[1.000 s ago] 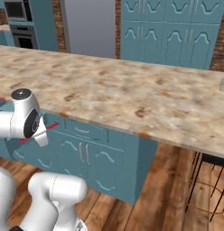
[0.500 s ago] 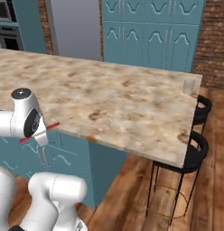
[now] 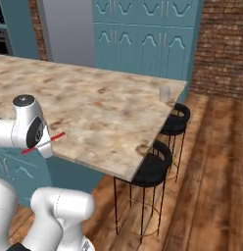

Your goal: Take a straw from the drawer in front and place it inside the glass cup on the dining counter.

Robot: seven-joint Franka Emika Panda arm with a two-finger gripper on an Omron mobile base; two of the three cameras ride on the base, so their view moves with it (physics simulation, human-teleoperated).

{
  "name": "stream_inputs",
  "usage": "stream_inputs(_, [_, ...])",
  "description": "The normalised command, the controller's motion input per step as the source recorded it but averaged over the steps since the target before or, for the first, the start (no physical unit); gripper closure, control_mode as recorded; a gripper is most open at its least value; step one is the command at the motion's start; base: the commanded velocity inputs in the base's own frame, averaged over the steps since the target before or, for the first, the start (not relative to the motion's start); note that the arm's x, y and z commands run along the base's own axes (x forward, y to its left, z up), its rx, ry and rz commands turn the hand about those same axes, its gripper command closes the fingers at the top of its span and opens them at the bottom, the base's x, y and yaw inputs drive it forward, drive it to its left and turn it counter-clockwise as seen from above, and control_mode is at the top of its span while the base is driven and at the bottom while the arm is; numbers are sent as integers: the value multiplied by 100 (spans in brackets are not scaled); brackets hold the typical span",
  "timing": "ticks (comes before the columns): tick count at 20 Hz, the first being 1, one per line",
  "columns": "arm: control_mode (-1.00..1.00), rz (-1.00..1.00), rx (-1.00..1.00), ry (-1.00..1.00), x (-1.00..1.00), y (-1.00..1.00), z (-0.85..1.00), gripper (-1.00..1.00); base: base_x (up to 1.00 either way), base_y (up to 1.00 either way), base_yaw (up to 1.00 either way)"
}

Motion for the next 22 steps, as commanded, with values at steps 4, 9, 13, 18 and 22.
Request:
stream_inputs(4, [100, 0, 0, 0, 0, 0, 0, 100, 22, -100, 10])
stream_inputs(9, [100, 0, 0, 0, 0, 0, 0, 100, 22, -100, 21])
stream_inputs(13, [100, 0, 0, 0, 0, 0, 0, 100, 33, -100, 26])
stream_inputs(18, [100, 0, 0, 0, 0, 0, 0, 100, 32, -100, 31])
stream_inputs(22, [100, 0, 0, 0, 0, 0, 0, 100, 43, -100, 36])
